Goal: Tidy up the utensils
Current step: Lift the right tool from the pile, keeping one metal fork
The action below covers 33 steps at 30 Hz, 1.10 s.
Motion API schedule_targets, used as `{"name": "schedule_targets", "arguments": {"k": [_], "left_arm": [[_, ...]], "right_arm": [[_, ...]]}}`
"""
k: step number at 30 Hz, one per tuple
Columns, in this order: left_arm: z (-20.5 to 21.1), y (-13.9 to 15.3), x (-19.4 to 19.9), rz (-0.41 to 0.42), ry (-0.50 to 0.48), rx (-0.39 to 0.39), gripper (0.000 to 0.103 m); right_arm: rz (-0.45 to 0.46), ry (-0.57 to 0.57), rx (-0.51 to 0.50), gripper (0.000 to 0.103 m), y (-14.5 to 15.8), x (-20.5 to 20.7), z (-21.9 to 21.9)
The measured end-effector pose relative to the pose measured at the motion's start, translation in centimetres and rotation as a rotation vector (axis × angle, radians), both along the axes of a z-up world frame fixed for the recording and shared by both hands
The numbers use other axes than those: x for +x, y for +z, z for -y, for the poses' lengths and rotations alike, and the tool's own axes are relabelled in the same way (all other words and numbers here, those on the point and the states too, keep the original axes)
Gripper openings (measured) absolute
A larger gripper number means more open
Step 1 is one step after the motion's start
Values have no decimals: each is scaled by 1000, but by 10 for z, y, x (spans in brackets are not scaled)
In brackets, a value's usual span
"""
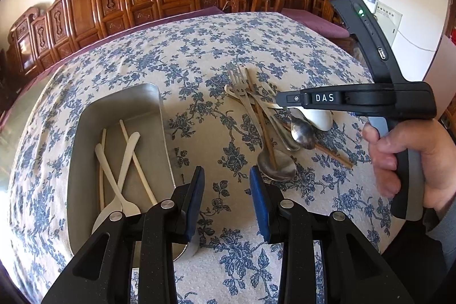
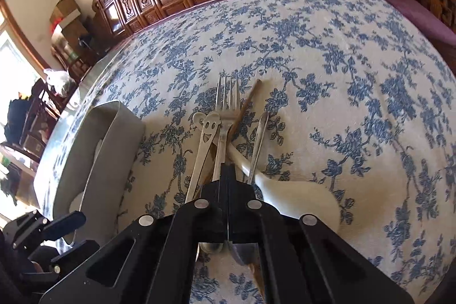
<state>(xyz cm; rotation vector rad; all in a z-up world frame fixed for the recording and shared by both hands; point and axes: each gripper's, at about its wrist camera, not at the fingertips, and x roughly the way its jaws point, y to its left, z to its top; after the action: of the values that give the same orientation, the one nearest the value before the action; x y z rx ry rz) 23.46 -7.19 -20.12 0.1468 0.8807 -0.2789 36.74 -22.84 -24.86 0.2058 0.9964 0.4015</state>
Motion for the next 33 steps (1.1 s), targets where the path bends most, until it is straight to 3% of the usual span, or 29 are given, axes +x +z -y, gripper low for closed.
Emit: {"name": "schedule_targets", "arguments": {"k": [6,11,13,15,24,27,33], "left_arm": [[5,0,0,6,-3,6,31],[4,0,-1,9,-5,3,31],[1,2,-1,10,-4,-7,31],[-1,3,-1,11,-3,-14,31],[-6,5,-2,10,-4,-29,31],[-7,5,-2,10,3,-28,31],[-7,5,1,6,13,-21,31]], "right_arm": [[25,41,-78,4,-4,-5,-10],[25,60,-122,16,-10,-4,-16],[32,76,-148,25,-11,-5,-23],[43,79,-183,27,-12,-4,-29],[84,68,-300,26,-18,11,-48],[87,82,-296,11,-18,12,-47],[87,82,-223,10,-8,7,-34]]}}
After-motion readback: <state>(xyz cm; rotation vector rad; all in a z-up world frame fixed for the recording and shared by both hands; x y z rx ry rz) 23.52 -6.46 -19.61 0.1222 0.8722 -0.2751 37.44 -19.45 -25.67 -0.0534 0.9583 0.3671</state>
